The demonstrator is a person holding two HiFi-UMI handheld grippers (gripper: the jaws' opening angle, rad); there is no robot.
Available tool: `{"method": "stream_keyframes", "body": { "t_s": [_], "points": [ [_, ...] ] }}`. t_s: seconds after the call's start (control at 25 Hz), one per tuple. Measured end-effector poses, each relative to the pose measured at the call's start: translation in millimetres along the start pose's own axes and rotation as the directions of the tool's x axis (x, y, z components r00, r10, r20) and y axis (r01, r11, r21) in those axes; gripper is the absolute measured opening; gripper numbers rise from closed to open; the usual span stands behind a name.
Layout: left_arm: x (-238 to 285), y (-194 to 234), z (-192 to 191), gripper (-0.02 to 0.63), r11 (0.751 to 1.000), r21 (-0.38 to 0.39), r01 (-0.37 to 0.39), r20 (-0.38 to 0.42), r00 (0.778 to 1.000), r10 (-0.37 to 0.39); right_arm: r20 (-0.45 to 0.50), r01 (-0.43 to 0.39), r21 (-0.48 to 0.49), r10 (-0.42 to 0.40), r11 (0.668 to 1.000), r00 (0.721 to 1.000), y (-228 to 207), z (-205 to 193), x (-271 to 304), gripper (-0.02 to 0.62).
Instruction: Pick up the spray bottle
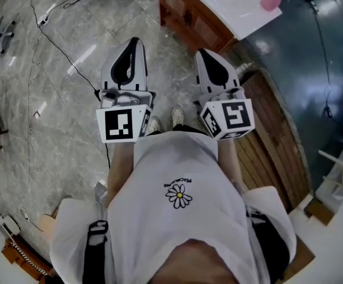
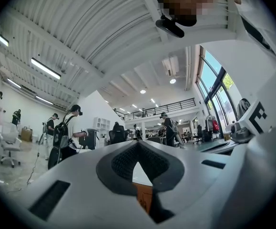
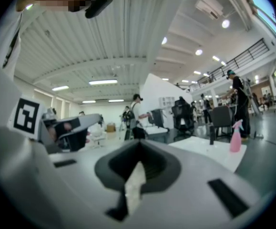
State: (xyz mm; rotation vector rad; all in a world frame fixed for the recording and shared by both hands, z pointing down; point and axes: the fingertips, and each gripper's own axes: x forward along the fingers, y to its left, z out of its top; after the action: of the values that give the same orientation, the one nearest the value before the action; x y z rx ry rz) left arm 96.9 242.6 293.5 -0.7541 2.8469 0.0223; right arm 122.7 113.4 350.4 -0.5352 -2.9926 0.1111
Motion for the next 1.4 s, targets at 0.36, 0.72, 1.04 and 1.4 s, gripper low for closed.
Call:
{"method": "stream_keyframes", "body": {
  "t_s": [0.36, 0.72, 1.04, 1.4],
  "points": [
    [10, -6, -7, 0.018, 1.0, 0.009, -0.03, -0.014, 0.999, 0.03, 0.046, -0.016, 0.056, 0.014, 0.998, 0.999, -19, 7, 1, 0.029],
    [21, -13, -5, 0.018, 0.996, 0.033, -0.082, 0.006, 0.997, 0.082, 0.084, -0.049, 0.061, 0.043, 0.997, 0.996, -44, 18, 3, 0.029],
    [30, -34, 9, 0.018, 0.994, 0.071, -0.088, 0.064, 0.994, 0.084, 0.126, -0.052, 0.043, 0.046, 0.998, 0.991, -67, 28, -9, 0.029],
    [54, -52, 17, 0.018, 0.996, 0.081, -0.04, 0.111, 0.993, 0.031, 0.173, 0.003, 0.031, -0.008, 1.0, 0.985, -93, 36, -25, 0.029]
  ]
}}
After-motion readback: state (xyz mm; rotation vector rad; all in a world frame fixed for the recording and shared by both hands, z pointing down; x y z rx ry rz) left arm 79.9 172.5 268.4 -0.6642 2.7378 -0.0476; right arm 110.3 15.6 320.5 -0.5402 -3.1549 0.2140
